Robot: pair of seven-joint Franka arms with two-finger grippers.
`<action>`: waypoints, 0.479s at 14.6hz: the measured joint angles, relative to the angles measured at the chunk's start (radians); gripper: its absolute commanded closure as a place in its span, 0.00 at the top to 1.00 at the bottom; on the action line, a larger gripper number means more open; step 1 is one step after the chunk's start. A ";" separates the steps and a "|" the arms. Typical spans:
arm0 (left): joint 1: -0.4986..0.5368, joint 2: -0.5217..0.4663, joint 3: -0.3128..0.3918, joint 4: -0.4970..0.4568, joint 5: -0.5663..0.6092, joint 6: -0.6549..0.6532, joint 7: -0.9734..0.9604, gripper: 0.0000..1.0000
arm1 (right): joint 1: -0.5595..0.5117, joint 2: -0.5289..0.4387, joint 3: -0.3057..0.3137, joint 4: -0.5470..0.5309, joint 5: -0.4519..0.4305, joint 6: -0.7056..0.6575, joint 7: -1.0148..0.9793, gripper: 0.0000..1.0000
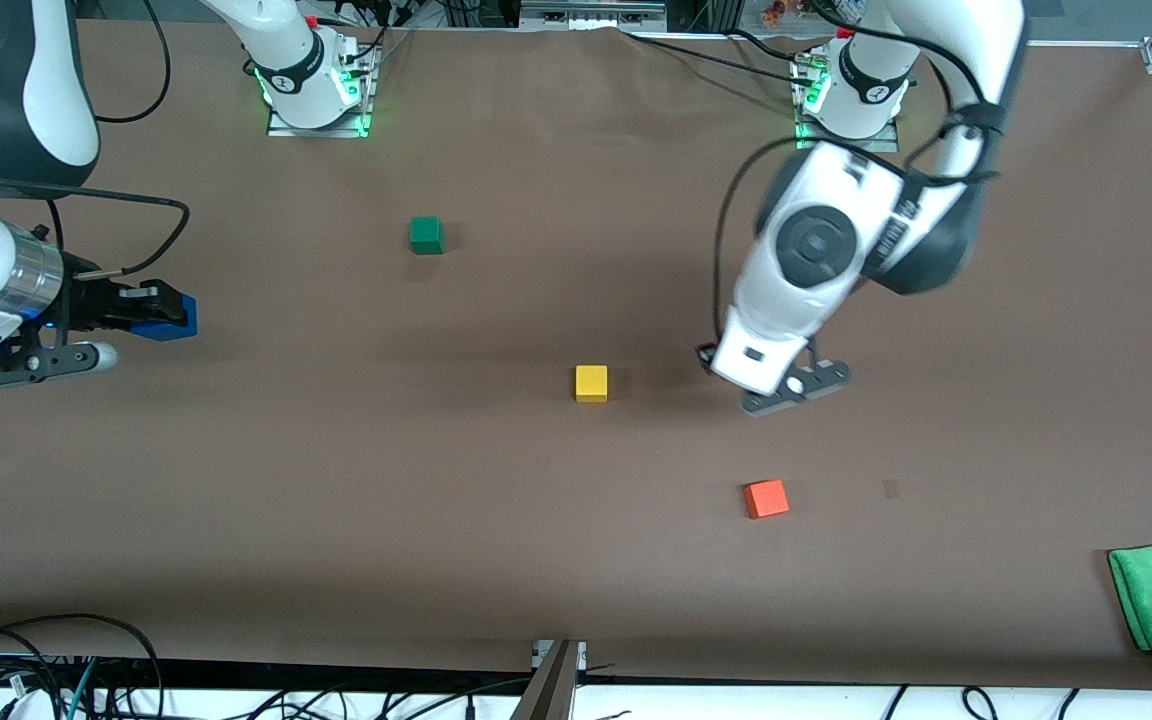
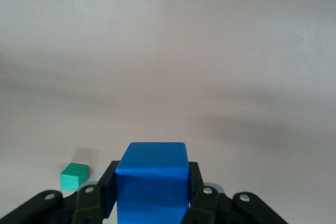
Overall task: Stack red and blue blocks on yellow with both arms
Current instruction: 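Lift the blue block with the right gripper while the left gripper carries red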
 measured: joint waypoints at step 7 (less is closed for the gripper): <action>-0.116 0.105 0.002 0.151 0.000 -0.005 -0.289 0.00 | 0.018 0.000 -0.002 0.006 0.000 0.002 0.003 0.34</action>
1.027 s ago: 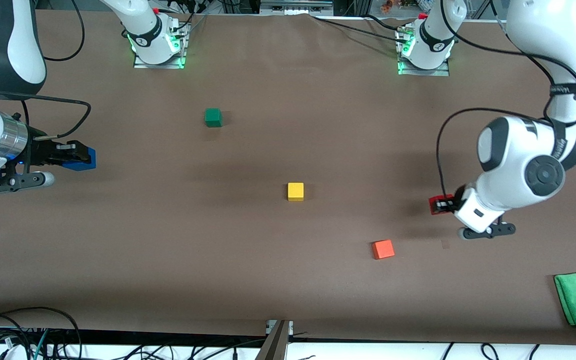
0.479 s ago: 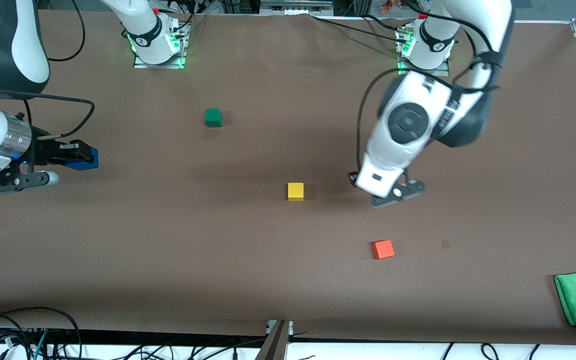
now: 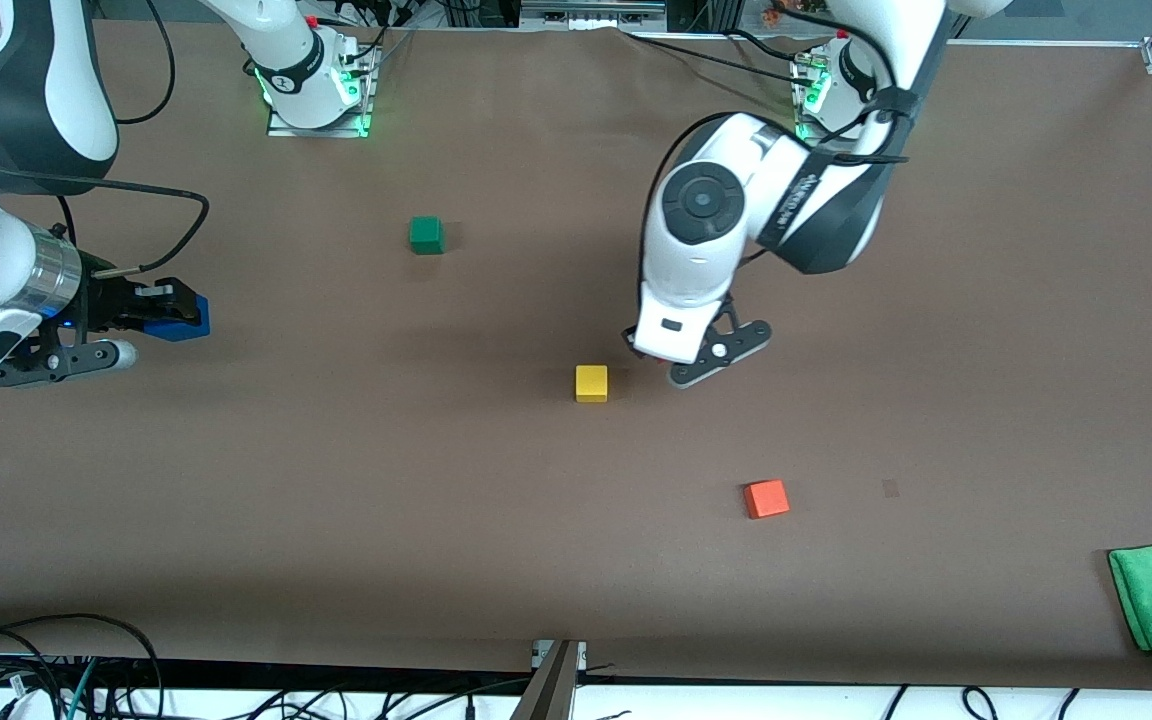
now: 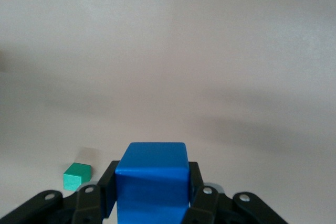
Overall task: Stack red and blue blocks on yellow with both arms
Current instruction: 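Lift the blue block with the right gripper while the left gripper carries red, then lower the red block onto the yellow block with the left gripper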
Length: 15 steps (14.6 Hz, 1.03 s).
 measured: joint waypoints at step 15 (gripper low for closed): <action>-0.056 0.168 -0.003 0.091 -0.116 0.163 -0.004 0.00 | 0.000 0.002 0.000 0.002 0.000 -0.001 0.000 0.34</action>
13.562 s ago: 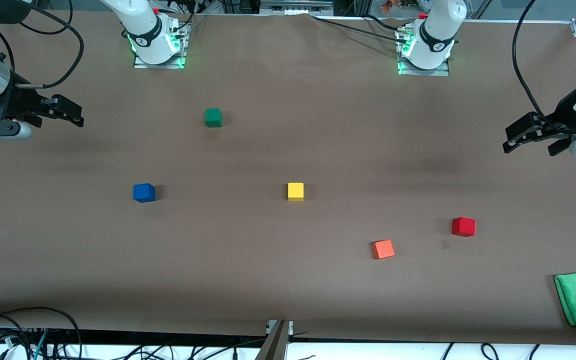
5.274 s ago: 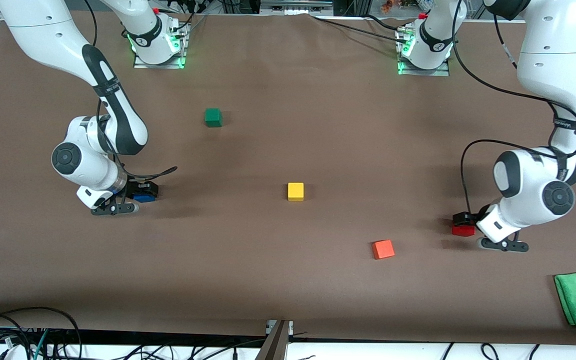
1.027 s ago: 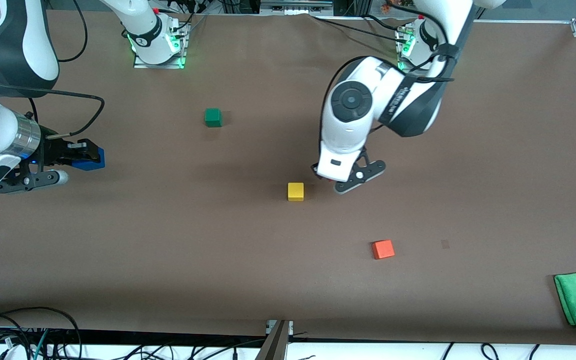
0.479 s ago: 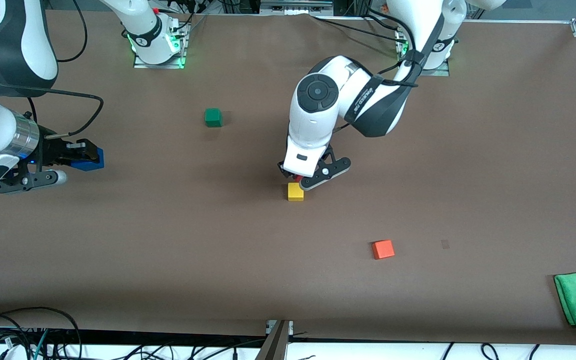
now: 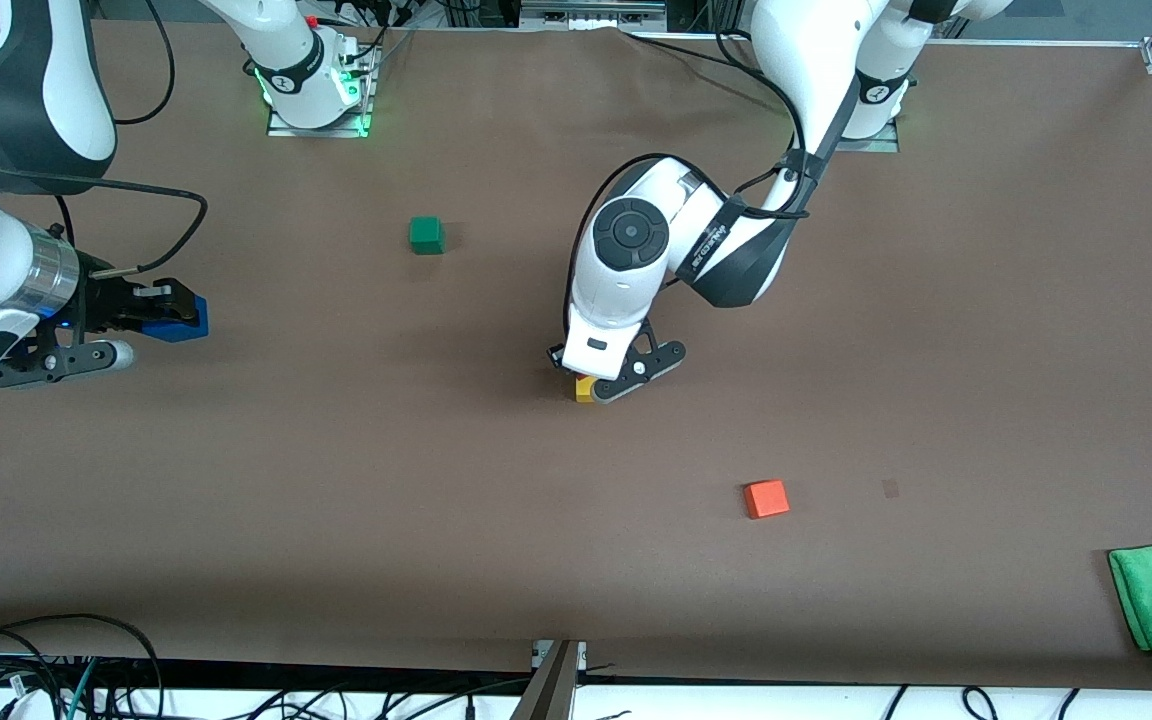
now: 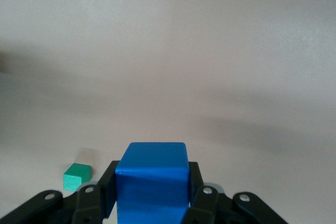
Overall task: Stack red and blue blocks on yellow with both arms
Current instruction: 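Lower the red block onto the yellow block with the left gripper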
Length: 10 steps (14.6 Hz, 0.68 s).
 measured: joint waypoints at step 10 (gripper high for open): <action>-0.012 0.027 0.000 -0.047 0.002 0.000 0.033 0.00 | 0.000 0.000 0.000 0.000 0.000 0.000 0.000 0.34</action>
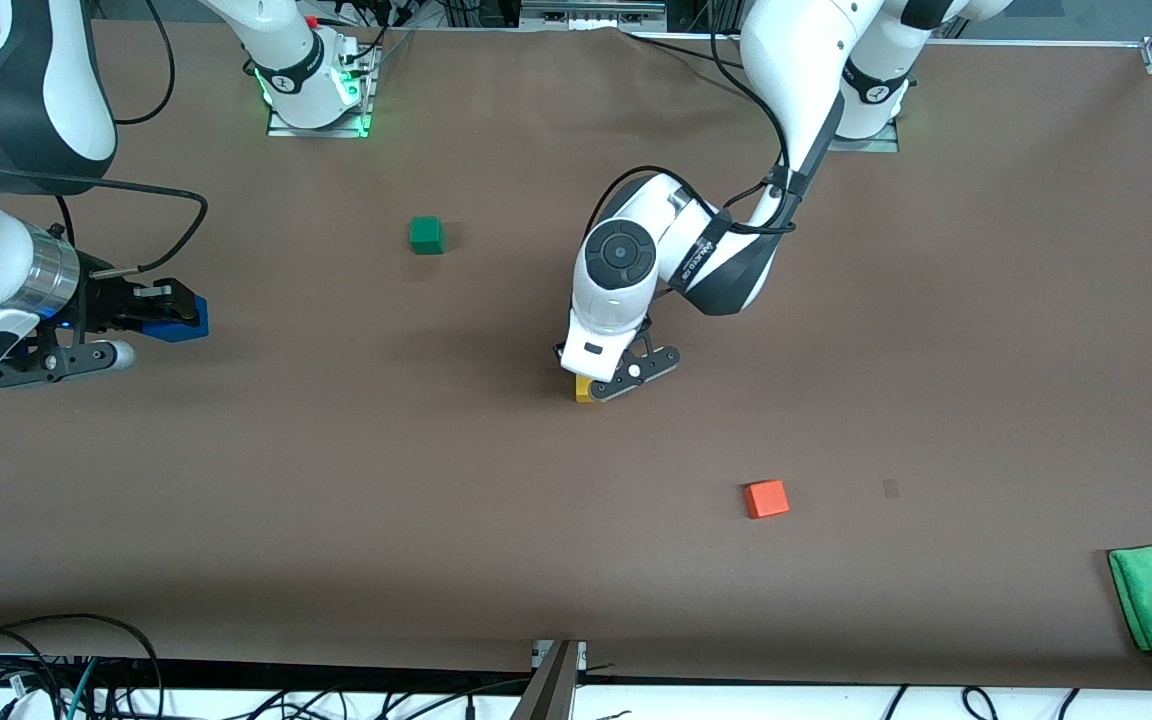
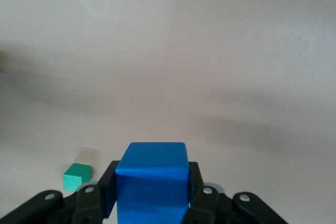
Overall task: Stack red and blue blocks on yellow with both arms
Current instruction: 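Lower the red block onto the yellow block with the left gripper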
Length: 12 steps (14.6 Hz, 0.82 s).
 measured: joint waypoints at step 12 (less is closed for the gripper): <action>0.006 0.058 0.017 0.108 0.002 -0.094 0.124 0.00 | 0.000 0.000 0.000 0.000 0.000 0.000 0.000 0.34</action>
